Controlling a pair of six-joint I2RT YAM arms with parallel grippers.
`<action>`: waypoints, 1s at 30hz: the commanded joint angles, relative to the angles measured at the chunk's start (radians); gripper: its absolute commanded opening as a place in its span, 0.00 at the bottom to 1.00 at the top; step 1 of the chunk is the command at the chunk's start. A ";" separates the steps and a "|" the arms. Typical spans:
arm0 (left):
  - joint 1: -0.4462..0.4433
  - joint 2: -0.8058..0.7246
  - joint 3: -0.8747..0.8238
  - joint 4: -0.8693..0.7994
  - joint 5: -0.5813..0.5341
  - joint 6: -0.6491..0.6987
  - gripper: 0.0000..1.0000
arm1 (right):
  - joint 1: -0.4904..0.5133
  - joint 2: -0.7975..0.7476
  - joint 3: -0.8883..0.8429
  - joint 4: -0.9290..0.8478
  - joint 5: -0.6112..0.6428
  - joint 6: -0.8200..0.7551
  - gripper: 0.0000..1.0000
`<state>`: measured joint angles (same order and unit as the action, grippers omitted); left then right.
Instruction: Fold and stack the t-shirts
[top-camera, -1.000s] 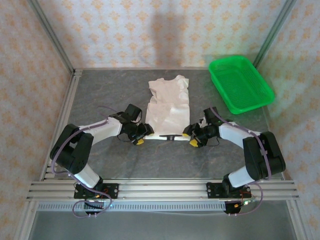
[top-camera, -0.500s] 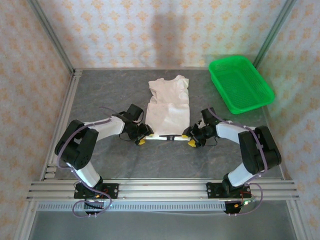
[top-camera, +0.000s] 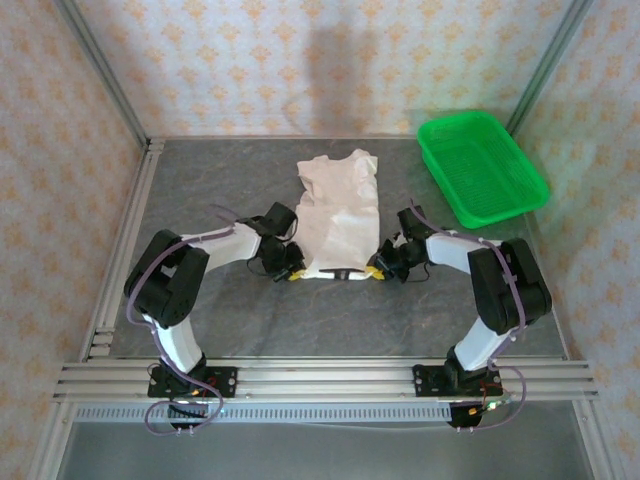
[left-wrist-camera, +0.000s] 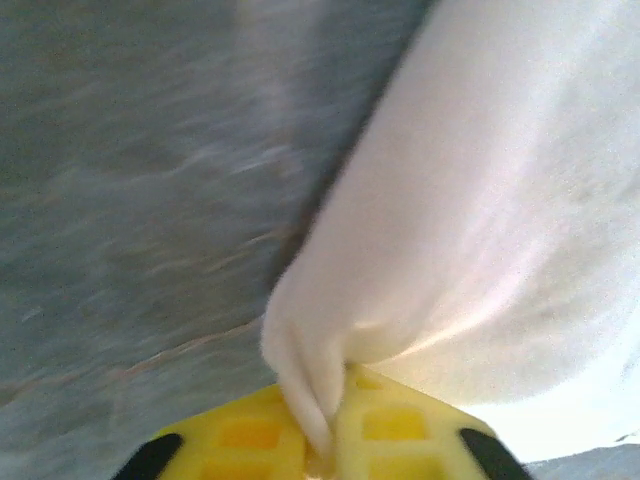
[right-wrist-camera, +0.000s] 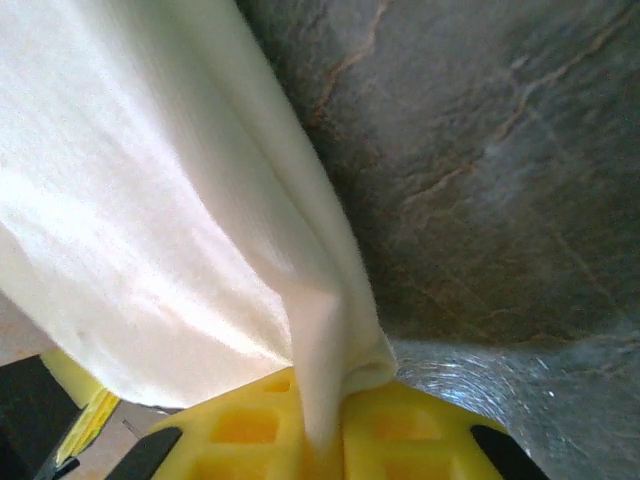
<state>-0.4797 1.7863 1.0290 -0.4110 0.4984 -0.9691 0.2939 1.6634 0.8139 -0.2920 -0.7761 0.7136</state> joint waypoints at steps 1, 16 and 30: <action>-0.012 0.002 0.012 0.064 -0.073 0.040 0.03 | 0.003 -0.020 0.021 -0.063 0.037 -0.020 0.07; -0.149 -0.329 -0.190 -0.085 -0.179 -0.036 0.00 | 0.037 -0.277 -0.043 -0.360 0.021 -0.103 0.00; -0.429 -0.631 -0.279 -0.251 -0.281 -0.286 0.00 | 0.251 -0.587 -0.144 -0.473 0.021 0.098 0.00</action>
<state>-0.8776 1.2087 0.7681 -0.5797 0.2874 -1.1683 0.5240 1.1370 0.6914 -0.6975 -0.7628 0.7406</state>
